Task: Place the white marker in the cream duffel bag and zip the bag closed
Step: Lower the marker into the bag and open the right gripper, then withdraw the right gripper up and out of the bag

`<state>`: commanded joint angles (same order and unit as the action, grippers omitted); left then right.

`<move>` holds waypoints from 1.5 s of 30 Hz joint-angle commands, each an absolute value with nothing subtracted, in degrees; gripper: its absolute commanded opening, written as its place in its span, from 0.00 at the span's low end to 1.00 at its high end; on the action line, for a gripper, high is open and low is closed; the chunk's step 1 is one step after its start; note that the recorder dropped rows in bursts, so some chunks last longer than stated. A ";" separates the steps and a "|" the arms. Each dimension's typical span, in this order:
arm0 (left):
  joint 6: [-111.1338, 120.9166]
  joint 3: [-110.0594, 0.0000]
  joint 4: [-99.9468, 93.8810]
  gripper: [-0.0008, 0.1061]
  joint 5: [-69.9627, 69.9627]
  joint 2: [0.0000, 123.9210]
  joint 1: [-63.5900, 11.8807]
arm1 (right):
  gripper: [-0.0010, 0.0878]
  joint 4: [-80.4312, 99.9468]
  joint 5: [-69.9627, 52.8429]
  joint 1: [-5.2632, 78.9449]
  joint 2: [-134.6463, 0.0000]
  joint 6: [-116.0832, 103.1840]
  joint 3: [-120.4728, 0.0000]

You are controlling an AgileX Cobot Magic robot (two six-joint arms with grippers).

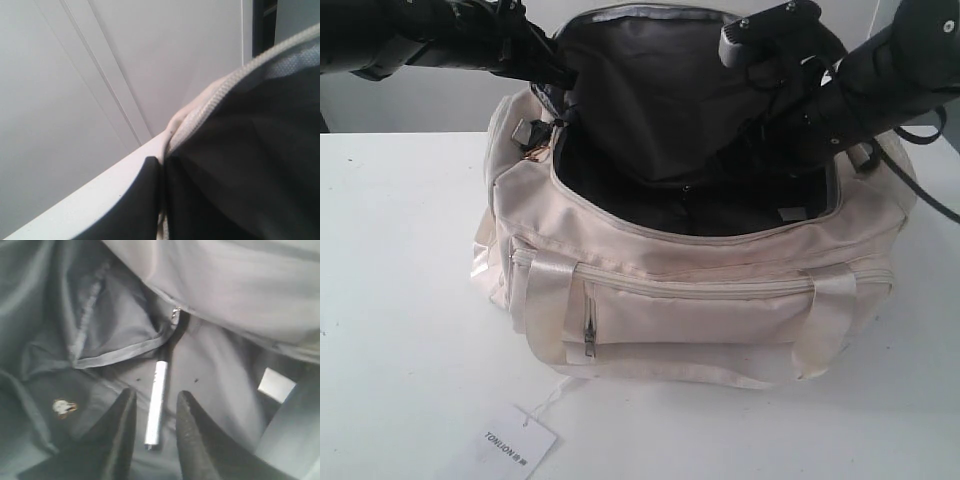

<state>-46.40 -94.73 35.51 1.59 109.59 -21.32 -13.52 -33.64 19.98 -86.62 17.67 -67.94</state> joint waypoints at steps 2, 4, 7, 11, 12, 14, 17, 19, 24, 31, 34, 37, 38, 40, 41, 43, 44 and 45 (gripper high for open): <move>-46.40 -94.73 35.51 0.01 1.59 109.59 -21.32 | 0.32 -13.52 -34.70 19.98 -85.93 17.42 -67.94; -46.40 -94.73 35.51 0.01 1.59 109.59 -21.32 | 0.29 -13.52 -36.78 19.98 -85.24 17.42 -67.94; -46.40 -94.73 35.51 0.01 1.59 109.59 -21.32 | 0.14 -13.52 -39.88 19.98 -84.20 17.42 -67.94; -46.40 -94.73 35.51 0.01 1.59 109.59 -21.32 | 0.01 -14.07 -42.39 19.98 -82.39 17.42 -67.94; -46.40 -94.73 35.51 0.01 1.59 109.59 -21.32 | 0.01 -14.65 -42.86 19.98 -81.97 17.42 -67.94; -46.40 -94.73 35.51 0.01 1.59 109.59 -21.32 | 0.01 -16.01 -44.14 19.98 -80.94 17.42 -67.94; -46.40 -94.73 35.51 0.01 1.59 109.59 -21.32 | 0.01 -16.87 -47.49 19.98 -79.39 17.42 -67.94; -46.40 -94.73 35.51 0.01 1.59 109.59 -21.32 | 0.01 -16.87 -49.21 19.98 -78.98 17.79 -67.94; -46.40 -94.73 35.51 0.01 1.59 109.59 -21.32 | 0.01 -16.43 -53.60 19.98 -78.14 17.79 -67.94; -46.40 -94.73 35.51 0.01 1.59 109.59 -21.32 | 0.01 -15.04 -55.25 18.71 -78.14 16.13 -67.94; -46.40 -94.73 35.51 0.01 1.59 109.59 -21.32 | 0.01 -14.94 -55.25 16.44 -78.14 15.08 -67.94; -46.40 -94.73 35.51 0.01 1.59 109.59 -21.32 | 0.01 -14.94 -55.25 13.52 -78.14 13.77 -67.94; -46.40 -94.73 35.51 0.01 1.59 109.59 -21.32 | 0.01 -14.94 -55.25 12.43 -78.14 13.03 -67.94; -46.40 -94.73 35.51 0.01 1.59 109.59 -21.32 | 0.01 -15.05 -55.25 10.26 -78.14 11.59 -67.94; -46.40 -94.73 35.51 0.01 1.59 109.59 -21.32 | 0.01 -15.05 -55.25 9.41 -78.14 11.31 -67.94; -46.40 -94.73 35.51 0.01 1.59 109.59 -21.32 | 0.01 -15.05 -55.10 7.37 -78.14 10.51 -67.94; -46.40 -94.73 35.51 0.01 1.59 109.59 -21.32 | 0.01 -15.05 -54.77 6.59 -78.14 9.79 -67.94; -46.40 -94.73 35.51 0.01 1.59 109.59 -21.32 | 0.01 -15.05 -54.51 5.63 -78.14 9.00 -67.94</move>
<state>-46.40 -94.73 35.51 1.59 109.59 -21.32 -15.05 -54.51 5.63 -78.14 9.00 -67.94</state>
